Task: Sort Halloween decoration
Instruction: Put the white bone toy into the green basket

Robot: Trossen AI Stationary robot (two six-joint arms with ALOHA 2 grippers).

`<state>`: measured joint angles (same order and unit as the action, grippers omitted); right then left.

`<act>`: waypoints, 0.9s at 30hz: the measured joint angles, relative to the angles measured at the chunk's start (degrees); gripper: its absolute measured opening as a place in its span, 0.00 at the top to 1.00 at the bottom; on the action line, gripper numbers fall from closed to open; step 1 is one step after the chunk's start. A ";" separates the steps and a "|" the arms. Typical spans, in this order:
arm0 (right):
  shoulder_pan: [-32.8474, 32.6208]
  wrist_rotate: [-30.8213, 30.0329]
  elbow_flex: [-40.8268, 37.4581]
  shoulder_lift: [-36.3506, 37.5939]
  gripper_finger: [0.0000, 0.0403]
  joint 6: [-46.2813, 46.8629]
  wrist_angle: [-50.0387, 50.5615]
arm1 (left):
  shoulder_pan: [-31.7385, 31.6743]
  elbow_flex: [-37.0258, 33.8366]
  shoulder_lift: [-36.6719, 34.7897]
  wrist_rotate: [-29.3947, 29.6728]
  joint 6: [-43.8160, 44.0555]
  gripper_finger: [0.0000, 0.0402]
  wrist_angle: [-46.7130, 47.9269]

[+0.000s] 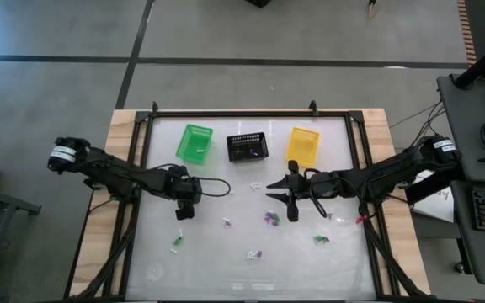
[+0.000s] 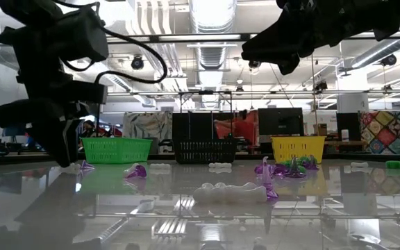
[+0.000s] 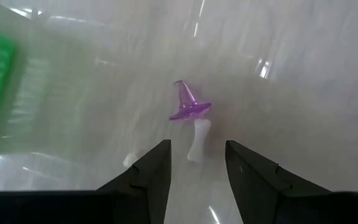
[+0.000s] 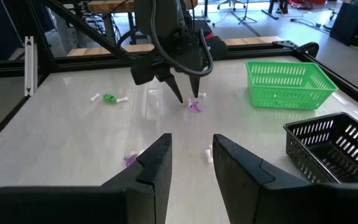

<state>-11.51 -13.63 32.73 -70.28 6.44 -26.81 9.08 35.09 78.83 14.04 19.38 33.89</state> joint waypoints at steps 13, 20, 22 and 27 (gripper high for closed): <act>0.00 0.00 0.00 0.00 0.73 0.00 0.00 | -0.24 0.17 2.99 -0.34 -0.27 0.78 -0.97; 0.02 0.02 0.00 0.00 0.73 0.00 -0.02 | -0.26 0.05 1.87 -0.10 0.71 0.98 0.38; 0.00 0.04 0.00 0.00 0.73 0.00 -0.02 | -0.35 -0.08 1.22 0.16 0.91 0.98 0.91; 0.02 0.04 0.00 0.00 0.73 0.02 -0.02 | -0.35 0.48 -2.53 0.27 0.64 0.99 3.99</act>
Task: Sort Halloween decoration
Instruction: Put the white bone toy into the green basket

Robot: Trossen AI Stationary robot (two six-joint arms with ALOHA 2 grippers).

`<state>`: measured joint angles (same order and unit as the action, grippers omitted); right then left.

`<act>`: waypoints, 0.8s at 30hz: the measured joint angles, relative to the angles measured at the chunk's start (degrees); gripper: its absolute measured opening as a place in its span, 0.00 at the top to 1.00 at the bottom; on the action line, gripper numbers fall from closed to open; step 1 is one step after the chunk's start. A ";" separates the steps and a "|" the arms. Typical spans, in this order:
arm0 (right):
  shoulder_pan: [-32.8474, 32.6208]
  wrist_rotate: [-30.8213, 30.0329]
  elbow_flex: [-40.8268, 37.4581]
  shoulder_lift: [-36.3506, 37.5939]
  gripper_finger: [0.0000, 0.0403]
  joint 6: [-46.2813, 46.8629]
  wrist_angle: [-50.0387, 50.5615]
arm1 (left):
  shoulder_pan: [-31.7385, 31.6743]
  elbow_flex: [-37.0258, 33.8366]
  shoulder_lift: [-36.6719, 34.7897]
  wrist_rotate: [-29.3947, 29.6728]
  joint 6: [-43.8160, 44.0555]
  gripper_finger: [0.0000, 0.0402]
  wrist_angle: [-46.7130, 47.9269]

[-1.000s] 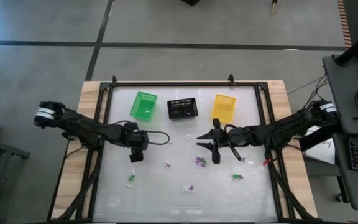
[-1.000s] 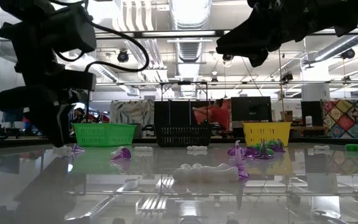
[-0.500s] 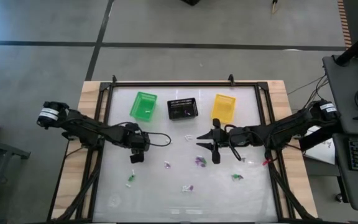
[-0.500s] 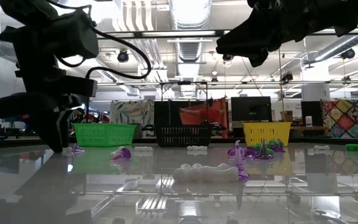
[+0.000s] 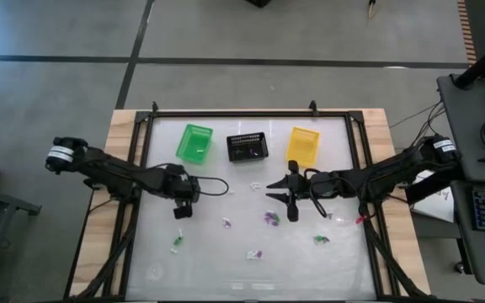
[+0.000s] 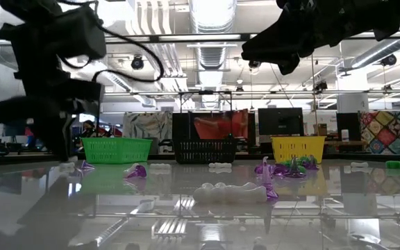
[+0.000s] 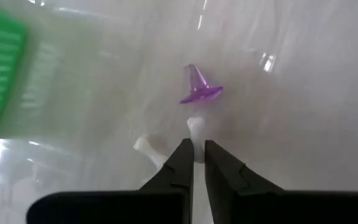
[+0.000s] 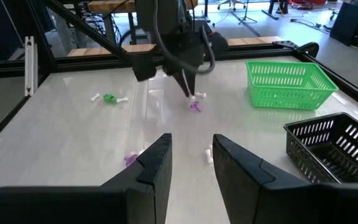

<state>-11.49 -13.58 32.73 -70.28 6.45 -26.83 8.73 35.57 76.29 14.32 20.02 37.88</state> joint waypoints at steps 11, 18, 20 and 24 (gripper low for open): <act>0.03 0.00 0.00 0.00 0.73 -1.33 -0.11 | -3.42 1.13 -17.67 4.54 -6.19 1.00 -5.93; 0.29 -3.33 -0.02 0.00 0.73 -4.43 -0.62 | -17.75 0.85 -22.42 5.82 -12.55 1.00 -13.69; 0.64 -5.25 -0.02 0.00 0.73 -5.73 -0.67 | -23.49 0.61 -21.69 5.23 -14.04 1.00 -15.64; 2.01 -7.51 -0.02 0.00 0.73 -8.18 -1.18 | -34.80 0.61 -17.26 -3.24 -15.78 1.00 -20.51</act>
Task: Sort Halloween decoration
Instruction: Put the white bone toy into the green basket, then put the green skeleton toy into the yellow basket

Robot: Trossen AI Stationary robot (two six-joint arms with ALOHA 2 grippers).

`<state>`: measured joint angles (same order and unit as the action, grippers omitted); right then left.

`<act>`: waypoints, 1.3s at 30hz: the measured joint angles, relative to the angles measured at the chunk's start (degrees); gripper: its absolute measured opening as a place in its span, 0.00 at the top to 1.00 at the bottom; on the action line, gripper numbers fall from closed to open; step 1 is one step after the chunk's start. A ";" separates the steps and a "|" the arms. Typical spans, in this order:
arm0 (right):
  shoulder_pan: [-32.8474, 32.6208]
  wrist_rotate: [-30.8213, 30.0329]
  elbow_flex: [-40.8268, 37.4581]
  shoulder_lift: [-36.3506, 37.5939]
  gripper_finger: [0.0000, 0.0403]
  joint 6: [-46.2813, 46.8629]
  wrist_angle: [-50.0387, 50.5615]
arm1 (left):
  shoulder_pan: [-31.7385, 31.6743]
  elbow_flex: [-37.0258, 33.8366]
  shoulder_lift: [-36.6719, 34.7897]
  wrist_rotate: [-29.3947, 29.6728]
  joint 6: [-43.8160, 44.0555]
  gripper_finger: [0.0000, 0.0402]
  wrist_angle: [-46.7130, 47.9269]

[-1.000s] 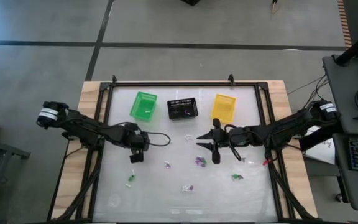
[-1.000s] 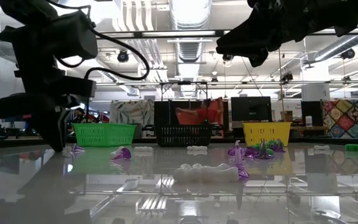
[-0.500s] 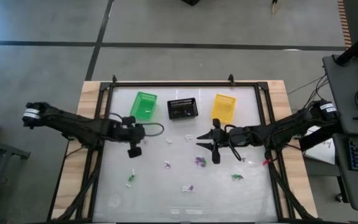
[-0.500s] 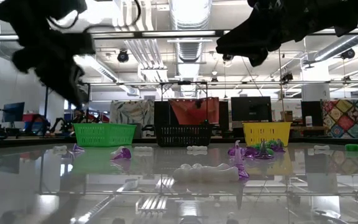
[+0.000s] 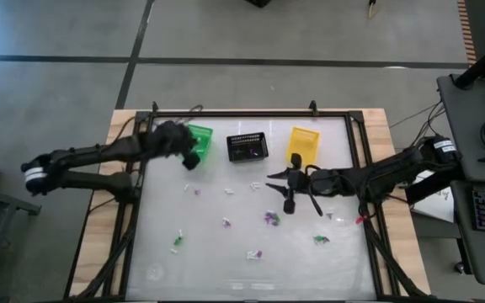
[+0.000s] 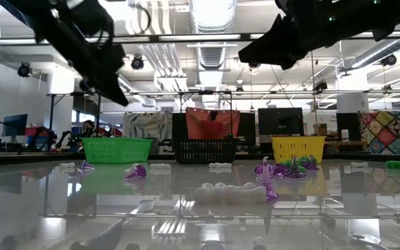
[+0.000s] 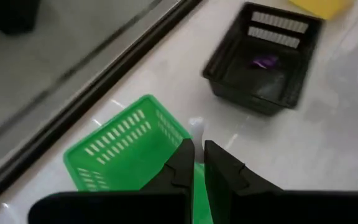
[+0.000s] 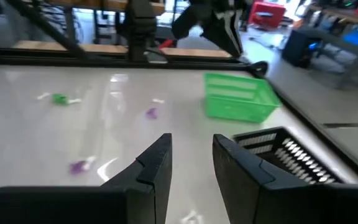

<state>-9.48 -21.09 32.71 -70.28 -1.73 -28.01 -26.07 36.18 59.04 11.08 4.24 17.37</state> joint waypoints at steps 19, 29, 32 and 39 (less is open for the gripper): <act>13.24 0.01 0.47 0.00 0.73 -0.86 -1.06 | -12.84 3.36 16.39 -5.79 -7.35 0.94 1.19; 13.65 0.03 1.45 0.00 0.73 -0.09 -1.03 | -13.13 5.16 17.23 -5.69 -9.54 0.78 2.61; 13.65 0.03 1.82 0.00 0.73 1.29 -1.03 | -13.13 5.73 16.00 -5.69 -9.54 0.76 3.58; 13.71 8.27 4.93 0.02 0.73 15.18 8.57 | -11.61 4.78 8.01 -12.17 -8.76 0.75 0.21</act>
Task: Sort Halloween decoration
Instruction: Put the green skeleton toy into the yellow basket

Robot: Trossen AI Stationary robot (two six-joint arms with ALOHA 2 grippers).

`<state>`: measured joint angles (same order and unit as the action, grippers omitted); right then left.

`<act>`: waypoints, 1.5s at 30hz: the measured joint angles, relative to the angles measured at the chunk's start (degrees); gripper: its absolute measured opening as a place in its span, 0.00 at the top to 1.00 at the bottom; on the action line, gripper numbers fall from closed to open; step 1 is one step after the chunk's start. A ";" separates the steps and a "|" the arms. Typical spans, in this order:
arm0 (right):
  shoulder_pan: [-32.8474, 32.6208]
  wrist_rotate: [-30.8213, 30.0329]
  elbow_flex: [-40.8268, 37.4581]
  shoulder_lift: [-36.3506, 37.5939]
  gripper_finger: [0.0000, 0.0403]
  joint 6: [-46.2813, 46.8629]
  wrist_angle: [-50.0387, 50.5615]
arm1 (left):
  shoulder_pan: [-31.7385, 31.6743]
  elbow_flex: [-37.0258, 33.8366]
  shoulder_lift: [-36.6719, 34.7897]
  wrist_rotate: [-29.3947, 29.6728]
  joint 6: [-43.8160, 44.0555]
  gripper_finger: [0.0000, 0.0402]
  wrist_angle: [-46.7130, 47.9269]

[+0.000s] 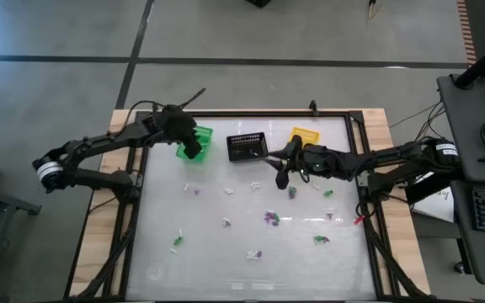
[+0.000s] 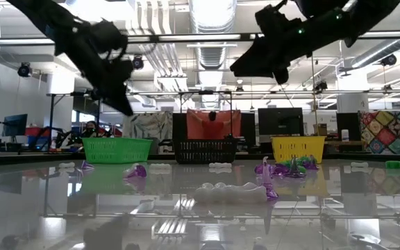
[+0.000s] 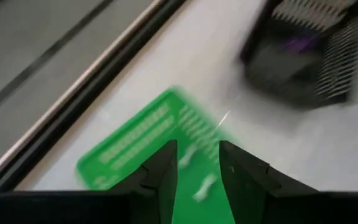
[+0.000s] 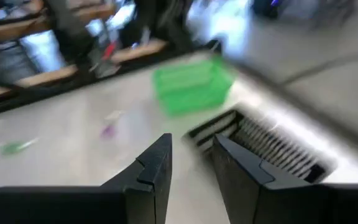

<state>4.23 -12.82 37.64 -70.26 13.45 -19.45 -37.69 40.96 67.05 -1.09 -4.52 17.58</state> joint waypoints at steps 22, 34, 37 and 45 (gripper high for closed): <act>-6.15 18.86 11.61 0.00 0.73 52.99 77.24 | 7.14 -9.89 -14.78 -14.92 2.03 0.75 -26.19; -6.64 18.46 11.30 0.00 0.73 17.62 80.12 | 7.12 -9.89 -14.43 -14.86 2.03 0.75 -27.06; -6.68 17.32 10.59 -0.24 0.73 10.68 80.89 | 7.12 -9.89 -14.43 -14.83 2.03 0.75 -27.02; -6.72 14.89 8.10 -2.97 0.73 3.18 81.19 | 7.12 -9.89 -14.43 -14.81 2.03 0.75 -26.93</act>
<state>-2.50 2.07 45.73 -73.23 16.63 61.74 -30.57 31.07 52.62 -15.90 -2.48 -9.35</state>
